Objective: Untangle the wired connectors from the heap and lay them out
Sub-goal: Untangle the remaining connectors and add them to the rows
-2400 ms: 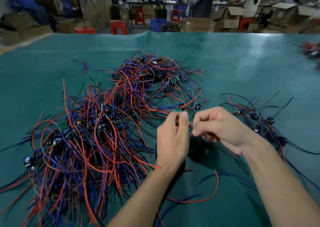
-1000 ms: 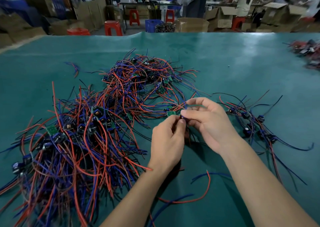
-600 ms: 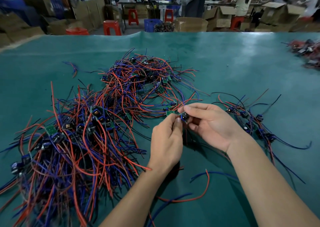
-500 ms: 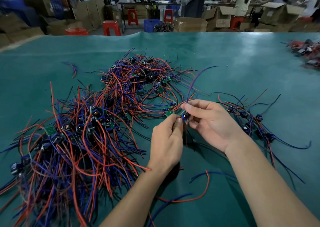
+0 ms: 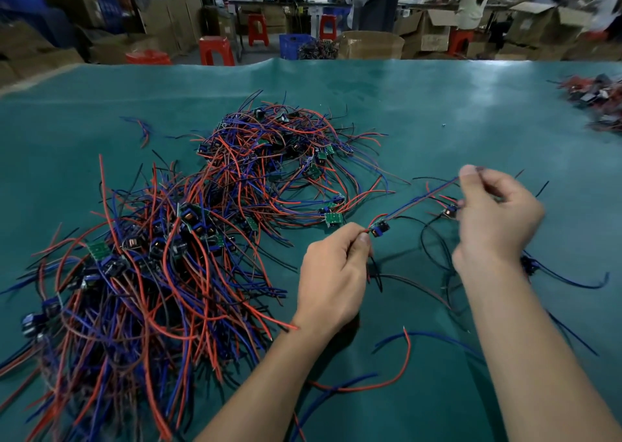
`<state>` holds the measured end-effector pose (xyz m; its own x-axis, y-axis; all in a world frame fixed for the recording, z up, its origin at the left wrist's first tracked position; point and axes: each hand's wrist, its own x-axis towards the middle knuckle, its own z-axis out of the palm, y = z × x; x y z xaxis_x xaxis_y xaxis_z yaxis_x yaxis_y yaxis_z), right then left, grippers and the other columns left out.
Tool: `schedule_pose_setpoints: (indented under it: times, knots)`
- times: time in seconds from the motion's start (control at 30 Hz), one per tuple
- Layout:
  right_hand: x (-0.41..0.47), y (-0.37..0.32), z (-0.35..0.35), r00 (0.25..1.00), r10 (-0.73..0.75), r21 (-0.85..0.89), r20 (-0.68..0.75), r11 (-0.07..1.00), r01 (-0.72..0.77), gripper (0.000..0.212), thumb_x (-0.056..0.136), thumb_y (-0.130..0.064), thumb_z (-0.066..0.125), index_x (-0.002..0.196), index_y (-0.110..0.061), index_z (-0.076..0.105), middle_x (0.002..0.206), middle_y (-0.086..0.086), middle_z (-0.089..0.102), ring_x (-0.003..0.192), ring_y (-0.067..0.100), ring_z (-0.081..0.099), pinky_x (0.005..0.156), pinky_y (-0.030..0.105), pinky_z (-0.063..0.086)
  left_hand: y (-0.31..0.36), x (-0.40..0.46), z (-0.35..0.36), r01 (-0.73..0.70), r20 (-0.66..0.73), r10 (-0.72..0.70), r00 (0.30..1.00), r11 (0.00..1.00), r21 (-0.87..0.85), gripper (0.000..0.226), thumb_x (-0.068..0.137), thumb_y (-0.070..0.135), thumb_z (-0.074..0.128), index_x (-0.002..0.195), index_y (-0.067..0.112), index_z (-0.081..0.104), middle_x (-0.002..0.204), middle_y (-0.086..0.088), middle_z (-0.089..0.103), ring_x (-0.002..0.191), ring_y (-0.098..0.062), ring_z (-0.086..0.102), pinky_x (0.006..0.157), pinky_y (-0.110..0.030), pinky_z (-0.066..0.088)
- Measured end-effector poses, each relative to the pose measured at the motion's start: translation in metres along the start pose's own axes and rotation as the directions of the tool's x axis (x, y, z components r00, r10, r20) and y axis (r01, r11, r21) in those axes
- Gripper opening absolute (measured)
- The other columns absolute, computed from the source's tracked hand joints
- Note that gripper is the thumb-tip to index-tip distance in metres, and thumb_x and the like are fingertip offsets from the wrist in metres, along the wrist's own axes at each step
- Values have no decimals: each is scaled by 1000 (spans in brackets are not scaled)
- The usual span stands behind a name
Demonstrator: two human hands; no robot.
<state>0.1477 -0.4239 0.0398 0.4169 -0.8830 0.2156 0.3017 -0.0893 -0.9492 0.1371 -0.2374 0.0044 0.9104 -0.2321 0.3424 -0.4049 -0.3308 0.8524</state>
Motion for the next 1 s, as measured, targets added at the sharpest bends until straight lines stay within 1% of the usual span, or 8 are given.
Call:
schedule_pose_setpoints:
  times: [0.1,0.2,0.3,0.37,0.57,0.73,0.9,1.0]
  knots:
    - [6,-1,-3,988,124,27,-93,992,-122,16,92,-21,71,77,-23,66,76,-1,64,62,19,52,55,31,41,-1,1,0,31,-78,-37,996,997,-75,25,100,28,44,80,13,50,55,3,42,56,-23,37,55,-41,34]
    - [-12,-5,6,932,301,-133,199,951,-279,19,93,-21,69,74,-17,68,70,-3,67,47,11,48,41,21,30,0,1,1,45,-124,-63,990,989,-144,28,99,32,39,82,12,48,59,-12,43,60,-38,39,55,-50,37]
    - [-41,-9,17,615,335,-265,714,942,-205,14,90,-28,74,84,-16,78,76,-3,73,57,8,57,44,20,33,0,1,0,35,-149,-58,987,988,-150,29,100,33,38,83,12,48,62,-14,50,62,-40,43,57,-51,41]
    - [-49,-7,18,502,287,-229,816,958,-175,10,86,-23,76,93,-17,79,79,-3,73,64,7,60,47,21,35,0,1,-1,32,-146,-53,988,990,-138,29,100,33,38,82,13,48,61,-9,52,63,-40,45,58,-50,42]
    - [-41,-4,17,668,32,-79,743,996,41,14,80,-13,83,83,-24,75,78,-10,74,68,0,62,54,13,42,0,2,0,23,-97,-26,995,999,-35,25,103,20,47,82,9,54,62,-11,59,62,-39,51,61,-52,46]
    - [-18,-18,9,873,-267,-12,408,955,297,7,80,-35,76,85,-37,71,80,-19,72,71,2,62,67,30,48,3,1,1,-10,-16,10,1000,1000,7,25,98,34,42,83,18,54,62,-4,62,64,-32,58,64,-45,50]
    - [-21,-71,18,879,-421,79,223,907,414,2,86,-36,74,84,-37,74,81,-10,73,68,12,59,61,41,48,0,1,0,-7,-23,7,1000,1000,-15,26,99,31,42,82,15,52,60,-7,60,63,-33,56,63,-46,49]
    - [-40,-117,43,795,-496,171,350,868,466,10,83,-34,75,75,-39,78,77,-7,75,63,7,59,61,33,47,-1,1,1,12,-59,-13,998,1000,-16,25,100,28,44,81,16,54,60,-6,61,61,-28,55,62,-45,48]
